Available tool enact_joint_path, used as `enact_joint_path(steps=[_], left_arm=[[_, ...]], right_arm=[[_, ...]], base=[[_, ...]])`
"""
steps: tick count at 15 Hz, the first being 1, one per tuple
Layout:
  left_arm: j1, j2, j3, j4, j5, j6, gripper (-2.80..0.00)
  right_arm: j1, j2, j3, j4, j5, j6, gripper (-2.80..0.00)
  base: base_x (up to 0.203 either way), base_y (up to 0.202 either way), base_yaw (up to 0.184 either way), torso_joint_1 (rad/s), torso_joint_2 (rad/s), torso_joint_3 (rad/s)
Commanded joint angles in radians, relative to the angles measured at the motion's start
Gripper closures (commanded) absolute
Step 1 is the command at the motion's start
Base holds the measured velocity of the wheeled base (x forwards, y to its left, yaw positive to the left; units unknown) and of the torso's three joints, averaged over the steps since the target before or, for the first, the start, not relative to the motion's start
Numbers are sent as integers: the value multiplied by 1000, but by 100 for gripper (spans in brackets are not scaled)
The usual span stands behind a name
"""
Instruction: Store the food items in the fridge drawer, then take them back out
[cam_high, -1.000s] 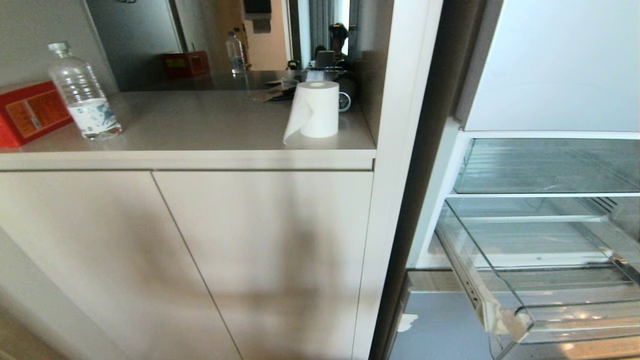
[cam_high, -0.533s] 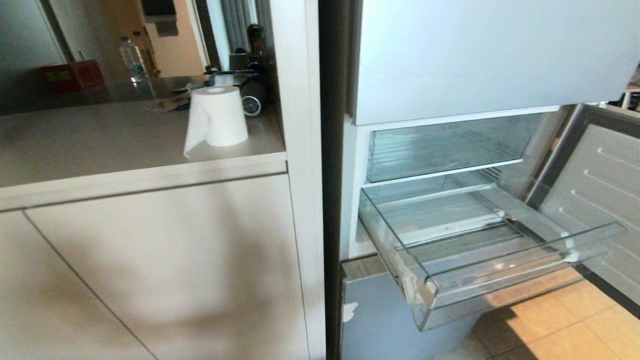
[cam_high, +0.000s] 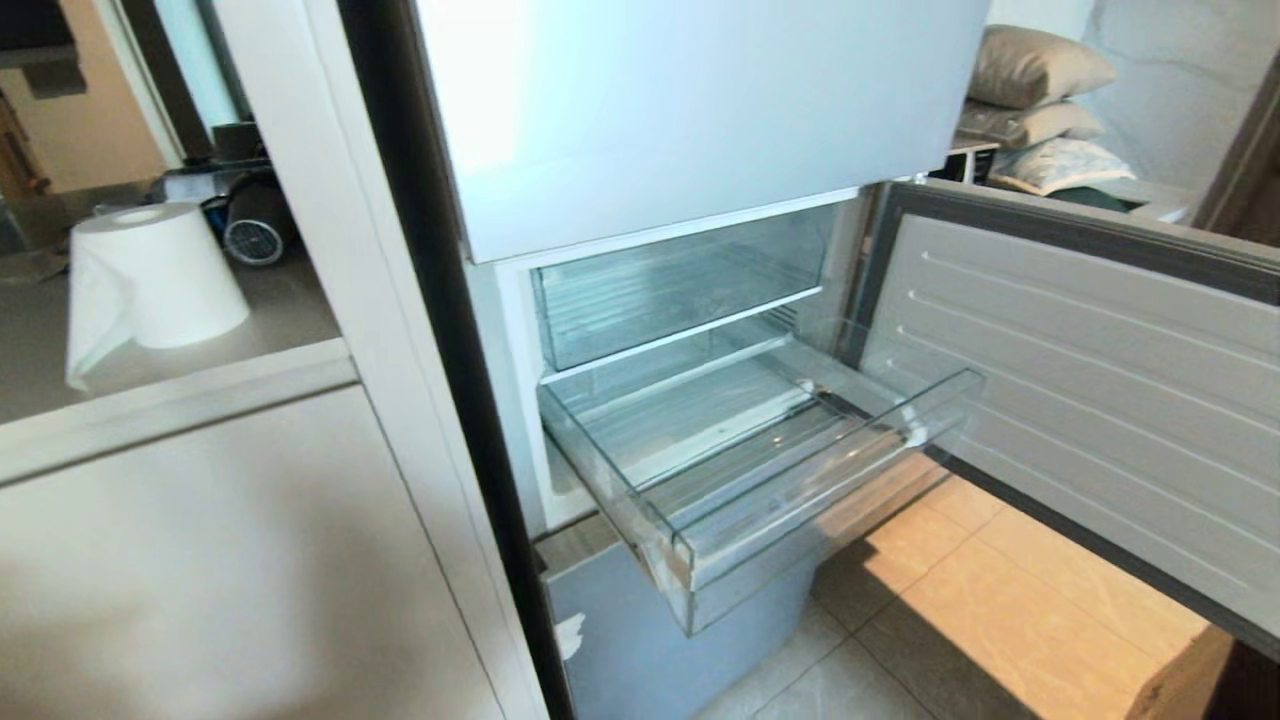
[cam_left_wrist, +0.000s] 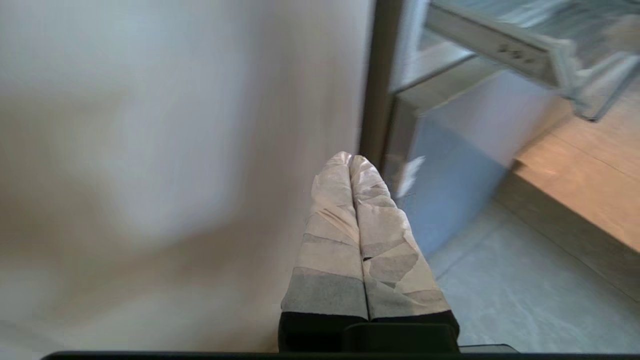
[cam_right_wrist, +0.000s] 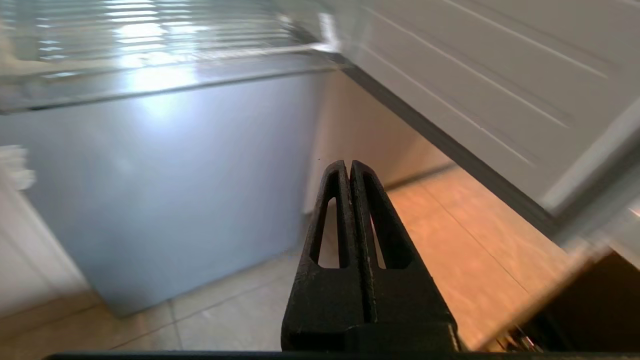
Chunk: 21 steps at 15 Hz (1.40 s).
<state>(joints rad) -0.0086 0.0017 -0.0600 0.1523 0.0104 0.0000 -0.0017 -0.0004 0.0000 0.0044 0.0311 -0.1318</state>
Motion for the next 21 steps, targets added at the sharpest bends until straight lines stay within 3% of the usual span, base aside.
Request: enact_joint_path(steps=[1, 7, 11, 13, 15, 17, 20, 21], left_arm=[[1, 1, 0, 1, 1, -1, 0], [1, 0, 0, 1, 0, 0, 0], [0, 0, 0, 1, 1, 0, 0], [-1, 1, 0, 1, 0, 0, 0], [1, 0, 0, 1, 0, -1, 0], [0, 1, 0, 1, 0, 0, 0], [1, 1, 0, 1, 0, 0, 0], [1, 0, 0, 1, 0, 0, 0]], right_arm=[[0, 0, 0, 2, 0, 5, 0], [-1, 32, -28, -8, -15, 16, 0], [-39, 312, -232, -22, -183, 230, 0], [-114, 514, -288, -56, -223, 301, 0], [-278, 712, -317, -118, -183, 329, 0], [-427, 893, -330, -217, -124, 325, 0], [-555, 1149, -334, -390, -80, 294, 0], [-578, 1224, -330, -450, -74, 282, -280]], base=[[2, 6, -174, 6, 7, 2], [1, 4, -113, 1, 4, 0], [0, 0, 0, 0, 0, 0], [0, 0, 0, 0, 0, 0], [0, 0, 0, 0, 0, 0], [0, 0, 0, 0, 0, 0], [0, 0, 0, 0, 0, 0], [0, 0, 0, 0, 0, 0]])
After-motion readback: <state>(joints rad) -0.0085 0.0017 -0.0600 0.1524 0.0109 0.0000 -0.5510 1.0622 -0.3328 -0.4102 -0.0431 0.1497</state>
